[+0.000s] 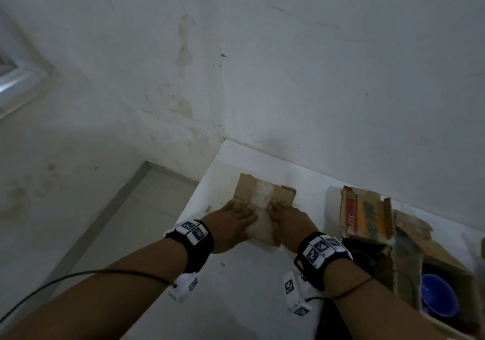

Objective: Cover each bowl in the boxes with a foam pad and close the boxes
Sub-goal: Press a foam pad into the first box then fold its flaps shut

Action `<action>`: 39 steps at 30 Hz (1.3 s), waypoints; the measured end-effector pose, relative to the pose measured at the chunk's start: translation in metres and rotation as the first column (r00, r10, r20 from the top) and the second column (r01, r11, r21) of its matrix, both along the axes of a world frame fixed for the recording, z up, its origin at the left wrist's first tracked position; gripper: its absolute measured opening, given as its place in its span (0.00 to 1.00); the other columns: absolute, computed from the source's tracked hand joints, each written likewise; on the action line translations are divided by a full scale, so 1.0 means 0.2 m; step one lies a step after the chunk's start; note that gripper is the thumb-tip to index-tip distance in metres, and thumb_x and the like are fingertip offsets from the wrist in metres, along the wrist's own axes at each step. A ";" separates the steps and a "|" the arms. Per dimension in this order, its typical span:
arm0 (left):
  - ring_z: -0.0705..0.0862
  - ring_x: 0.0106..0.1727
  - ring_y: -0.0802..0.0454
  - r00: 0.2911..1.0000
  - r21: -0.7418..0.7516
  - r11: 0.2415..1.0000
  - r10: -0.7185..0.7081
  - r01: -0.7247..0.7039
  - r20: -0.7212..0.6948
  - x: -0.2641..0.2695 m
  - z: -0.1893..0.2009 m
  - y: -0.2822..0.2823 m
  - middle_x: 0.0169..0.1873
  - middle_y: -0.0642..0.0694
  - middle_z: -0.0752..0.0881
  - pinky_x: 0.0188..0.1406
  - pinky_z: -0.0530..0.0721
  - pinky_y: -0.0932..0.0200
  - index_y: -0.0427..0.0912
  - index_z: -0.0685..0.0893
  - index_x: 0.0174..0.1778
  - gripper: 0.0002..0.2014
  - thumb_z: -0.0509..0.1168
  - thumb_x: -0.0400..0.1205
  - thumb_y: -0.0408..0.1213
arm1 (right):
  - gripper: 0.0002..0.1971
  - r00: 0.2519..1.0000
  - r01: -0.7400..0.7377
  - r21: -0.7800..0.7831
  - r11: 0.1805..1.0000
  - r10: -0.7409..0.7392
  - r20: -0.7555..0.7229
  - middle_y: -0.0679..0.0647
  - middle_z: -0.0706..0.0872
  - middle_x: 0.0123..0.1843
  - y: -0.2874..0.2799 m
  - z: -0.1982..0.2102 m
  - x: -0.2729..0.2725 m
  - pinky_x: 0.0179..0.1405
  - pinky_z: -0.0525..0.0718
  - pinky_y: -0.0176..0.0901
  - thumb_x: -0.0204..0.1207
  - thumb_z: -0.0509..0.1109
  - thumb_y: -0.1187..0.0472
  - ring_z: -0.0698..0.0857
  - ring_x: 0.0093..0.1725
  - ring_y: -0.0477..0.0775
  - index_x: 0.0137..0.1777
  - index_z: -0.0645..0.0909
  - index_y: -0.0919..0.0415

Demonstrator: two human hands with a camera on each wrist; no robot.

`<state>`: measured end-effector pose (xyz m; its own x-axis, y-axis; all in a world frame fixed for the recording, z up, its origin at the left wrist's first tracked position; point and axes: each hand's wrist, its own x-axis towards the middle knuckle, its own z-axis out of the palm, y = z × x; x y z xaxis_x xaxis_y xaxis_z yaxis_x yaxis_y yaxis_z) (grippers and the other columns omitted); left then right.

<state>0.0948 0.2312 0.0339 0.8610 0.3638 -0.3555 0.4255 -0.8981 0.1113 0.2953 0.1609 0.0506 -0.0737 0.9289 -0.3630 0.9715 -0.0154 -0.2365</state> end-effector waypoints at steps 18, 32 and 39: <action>0.47 0.86 0.41 0.999 -0.071 0.997 -0.036 0.037 0.014 -0.03 -0.06 -0.04 0.85 0.42 0.53 0.83 0.43 0.45 0.43 0.53 0.85 0.28 0.46 0.90 0.49 | 0.24 1.000 -0.006 -0.012 1.000 0.006 -0.003 0.53 0.59 0.84 -0.01 -0.01 0.00 0.75 0.64 0.46 0.84 0.53 0.59 0.58 0.82 0.53 0.80 0.63 0.57; 0.46 0.85 0.41 0.992 -0.093 0.988 0.124 -0.123 0.001 0.06 0.01 0.07 0.84 0.36 0.52 0.82 0.41 0.52 0.36 0.52 0.84 0.30 0.54 0.89 0.41 | 0.44 0.991 0.128 -0.012 0.992 -0.129 -0.041 0.62 0.61 0.83 -0.04 -0.08 -0.13 0.82 0.52 0.50 0.78 0.47 0.31 0.54 0.83 0.59 0.81 0.58 0.67; 0.42 0.85 0.38 0.993 -0.153 0.988 0.018 -0.036 -0.120 0.07 0.08 0.16 0.85 0.34 0.47 0.82 0.42 0.49 0.37 0.47 0.85 0.36 0.55 0.88 0.49 | 0.39 0.993 0.094 0.022 0.995 -0.092 -0.080 0.58 0.56 0.84 -0.04 -0.09 -0.10 0.80 0.53 0.55 0.77 0.59 0.35 0.53 0.82 0.62 0.81 0.58 0.59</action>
